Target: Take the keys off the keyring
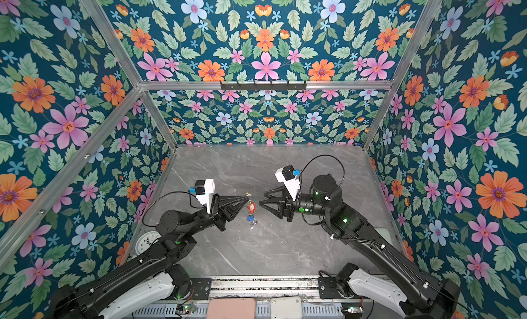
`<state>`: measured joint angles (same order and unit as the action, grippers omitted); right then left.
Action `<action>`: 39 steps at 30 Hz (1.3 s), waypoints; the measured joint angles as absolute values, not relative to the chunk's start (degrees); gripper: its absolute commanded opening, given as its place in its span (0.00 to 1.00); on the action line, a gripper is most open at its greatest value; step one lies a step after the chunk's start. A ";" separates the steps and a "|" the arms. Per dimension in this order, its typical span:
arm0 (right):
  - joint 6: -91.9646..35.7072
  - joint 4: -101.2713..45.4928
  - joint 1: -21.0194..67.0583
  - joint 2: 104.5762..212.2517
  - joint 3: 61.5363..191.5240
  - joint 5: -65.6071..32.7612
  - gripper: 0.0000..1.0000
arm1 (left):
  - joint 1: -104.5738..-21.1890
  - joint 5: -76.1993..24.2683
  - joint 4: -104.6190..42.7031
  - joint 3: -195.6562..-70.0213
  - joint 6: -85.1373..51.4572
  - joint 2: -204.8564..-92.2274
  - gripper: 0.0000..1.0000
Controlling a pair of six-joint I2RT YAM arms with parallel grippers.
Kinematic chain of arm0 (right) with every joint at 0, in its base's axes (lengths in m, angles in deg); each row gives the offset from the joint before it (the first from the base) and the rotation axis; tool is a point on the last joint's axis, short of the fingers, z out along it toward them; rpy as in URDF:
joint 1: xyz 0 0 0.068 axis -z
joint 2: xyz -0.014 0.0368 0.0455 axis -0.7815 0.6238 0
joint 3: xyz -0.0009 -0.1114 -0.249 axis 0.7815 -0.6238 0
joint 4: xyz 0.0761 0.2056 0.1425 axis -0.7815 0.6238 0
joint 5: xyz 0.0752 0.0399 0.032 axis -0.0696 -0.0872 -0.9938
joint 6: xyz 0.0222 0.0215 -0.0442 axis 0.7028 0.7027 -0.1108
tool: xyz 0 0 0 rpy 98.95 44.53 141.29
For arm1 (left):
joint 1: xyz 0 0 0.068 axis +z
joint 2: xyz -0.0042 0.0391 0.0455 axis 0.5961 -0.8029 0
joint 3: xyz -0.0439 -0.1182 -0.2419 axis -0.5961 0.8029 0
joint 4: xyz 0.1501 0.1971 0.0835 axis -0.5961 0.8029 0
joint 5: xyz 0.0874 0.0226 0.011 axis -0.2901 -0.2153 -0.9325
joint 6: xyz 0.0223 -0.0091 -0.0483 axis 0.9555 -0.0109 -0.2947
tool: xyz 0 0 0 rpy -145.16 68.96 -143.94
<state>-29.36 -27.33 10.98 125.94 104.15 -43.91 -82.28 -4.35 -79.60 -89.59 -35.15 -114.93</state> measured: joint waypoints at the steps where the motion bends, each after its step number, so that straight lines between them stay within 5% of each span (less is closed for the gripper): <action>1: -29.25 -28.43 10.93 125.97 103.60 -44.22 0.48 | -82.28 -4.44 -81.02 -89.22 -35.98 -115.30 0.00; 39: -27.02 -37.08 6.43 130.49 101.99 -47.98 0.26 | -82.28 -3.00 -93.81 -86.99 -41.47 -120.48 0.00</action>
